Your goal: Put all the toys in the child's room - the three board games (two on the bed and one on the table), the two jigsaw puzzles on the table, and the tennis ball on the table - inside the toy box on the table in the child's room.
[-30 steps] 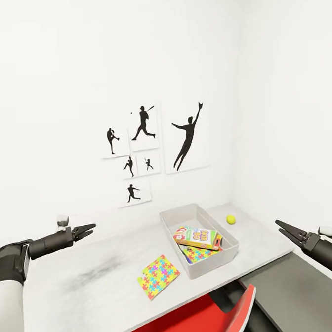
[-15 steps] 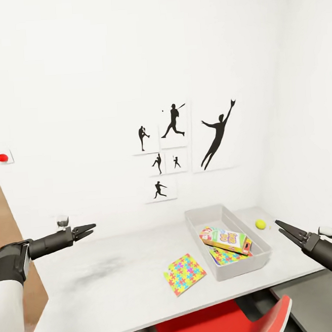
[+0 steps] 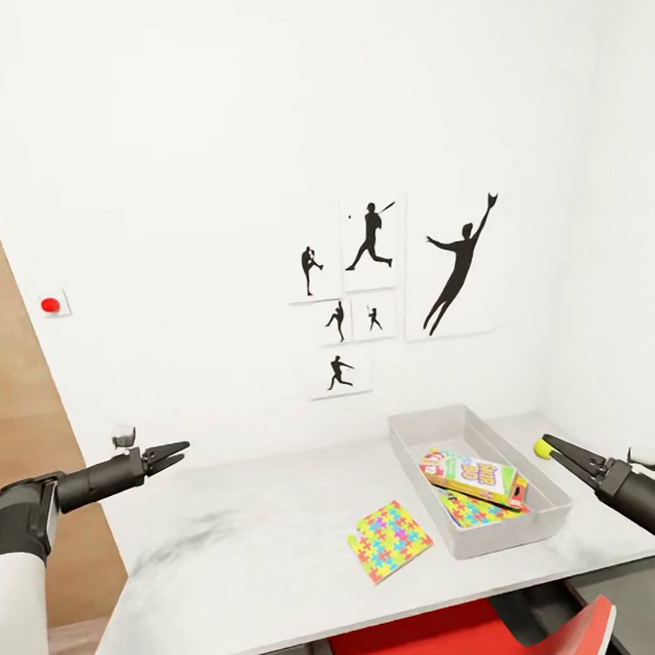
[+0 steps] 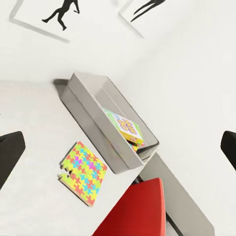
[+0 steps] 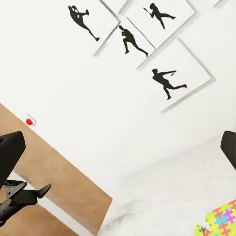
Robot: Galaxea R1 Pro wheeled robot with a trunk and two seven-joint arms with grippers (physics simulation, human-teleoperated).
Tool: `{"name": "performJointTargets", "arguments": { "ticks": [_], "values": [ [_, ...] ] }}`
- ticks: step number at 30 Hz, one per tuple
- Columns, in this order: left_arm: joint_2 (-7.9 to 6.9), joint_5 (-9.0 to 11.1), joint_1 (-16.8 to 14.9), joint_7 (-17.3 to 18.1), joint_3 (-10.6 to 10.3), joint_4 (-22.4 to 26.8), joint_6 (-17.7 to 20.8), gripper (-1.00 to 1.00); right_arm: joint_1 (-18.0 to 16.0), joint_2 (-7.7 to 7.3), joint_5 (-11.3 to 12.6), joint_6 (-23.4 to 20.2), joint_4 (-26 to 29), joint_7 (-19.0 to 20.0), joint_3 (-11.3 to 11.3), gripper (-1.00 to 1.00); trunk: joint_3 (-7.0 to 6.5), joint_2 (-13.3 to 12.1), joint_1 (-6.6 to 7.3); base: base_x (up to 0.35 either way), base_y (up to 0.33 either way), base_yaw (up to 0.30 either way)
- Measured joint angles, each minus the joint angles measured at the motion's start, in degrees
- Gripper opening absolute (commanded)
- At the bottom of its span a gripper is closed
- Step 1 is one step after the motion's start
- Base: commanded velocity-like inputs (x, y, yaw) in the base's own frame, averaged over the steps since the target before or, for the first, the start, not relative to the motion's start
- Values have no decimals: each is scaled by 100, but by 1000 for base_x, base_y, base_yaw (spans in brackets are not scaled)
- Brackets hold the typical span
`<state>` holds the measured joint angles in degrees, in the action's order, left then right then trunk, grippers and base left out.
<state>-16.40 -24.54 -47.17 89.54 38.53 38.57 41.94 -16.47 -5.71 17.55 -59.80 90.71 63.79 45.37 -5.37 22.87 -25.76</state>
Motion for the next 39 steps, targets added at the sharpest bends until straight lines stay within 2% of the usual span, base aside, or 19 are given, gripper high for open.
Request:
{"name": "performJointTargets", "arguments": {
  "ticks": [20,39],
  "values": [
    [-6,0,2,0,6,0,0,100,-2,0,0,0,0,-8,0,100,0,0,0,-11,43,14],
    [-7,0,1,1,5,1,0,100,-3,1,-10,0,2,-26,-6,100,0,0,0,0,0,258]
  ]
}}
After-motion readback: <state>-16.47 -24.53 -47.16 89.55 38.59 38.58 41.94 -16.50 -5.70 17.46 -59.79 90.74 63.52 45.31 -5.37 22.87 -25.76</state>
